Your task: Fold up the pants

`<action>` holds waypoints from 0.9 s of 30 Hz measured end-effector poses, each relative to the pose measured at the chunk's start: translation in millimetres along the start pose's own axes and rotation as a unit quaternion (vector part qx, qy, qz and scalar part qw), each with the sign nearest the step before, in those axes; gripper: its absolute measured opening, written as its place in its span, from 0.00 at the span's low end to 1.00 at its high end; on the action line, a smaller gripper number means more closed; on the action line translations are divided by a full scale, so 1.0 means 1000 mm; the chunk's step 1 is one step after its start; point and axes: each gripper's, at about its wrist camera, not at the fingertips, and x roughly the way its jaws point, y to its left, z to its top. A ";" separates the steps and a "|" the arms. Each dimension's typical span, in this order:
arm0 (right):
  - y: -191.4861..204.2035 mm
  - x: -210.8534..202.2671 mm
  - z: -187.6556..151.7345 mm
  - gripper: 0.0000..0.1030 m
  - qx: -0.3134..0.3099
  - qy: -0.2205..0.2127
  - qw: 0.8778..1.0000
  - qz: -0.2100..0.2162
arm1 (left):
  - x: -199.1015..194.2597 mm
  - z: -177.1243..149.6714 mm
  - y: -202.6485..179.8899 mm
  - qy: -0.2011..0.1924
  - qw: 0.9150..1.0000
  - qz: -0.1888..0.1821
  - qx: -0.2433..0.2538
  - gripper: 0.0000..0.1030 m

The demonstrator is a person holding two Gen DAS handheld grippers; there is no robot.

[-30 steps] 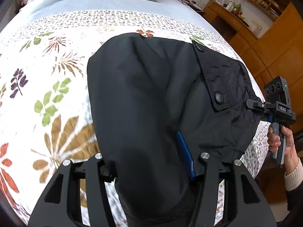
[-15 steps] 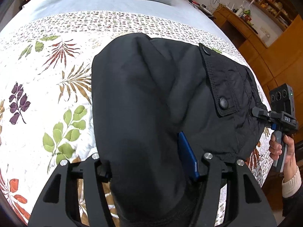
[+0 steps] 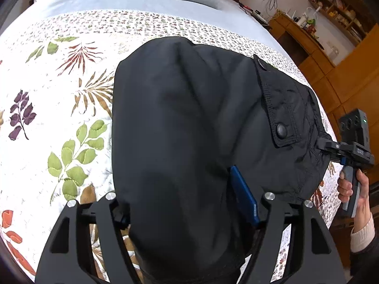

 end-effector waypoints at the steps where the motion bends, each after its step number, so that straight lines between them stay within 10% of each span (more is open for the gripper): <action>1: 0.001 -0.008 -0.003 0.68 -0.005 -0.008 1.000 -0.017 | 0.000 0.000 0.001 0.001 1.000 -0.001 -0.001 0.71; 6: 0.016 -0.052 -0.016 0.73 -0.013 -0.047 0.999 0.007 | -0.002 -0.005 0.010 0.000 1.000 0.002 -0.006 0.76; 15: 0.015 -0.011 -0.002 0.73 0.031 0.019 0.999 -0.020 | -0.007 -0.023 0.035 -0.002 1.000 0.013 -0.018 0.87; 19: 0.011 -0.002 -0.005 0.42 0.030 0.032 0.999 -0.005 | -0.014 -0.027 0.045 0.000 1.000 0.012 -0.029 0.88; 27: 0.023 -0.017 -0.011 0.29 0.012 0.008 1.000 0.010 | -0.026 -0.032 0.055 -0.008 0.999 0.015 -0.032 0.88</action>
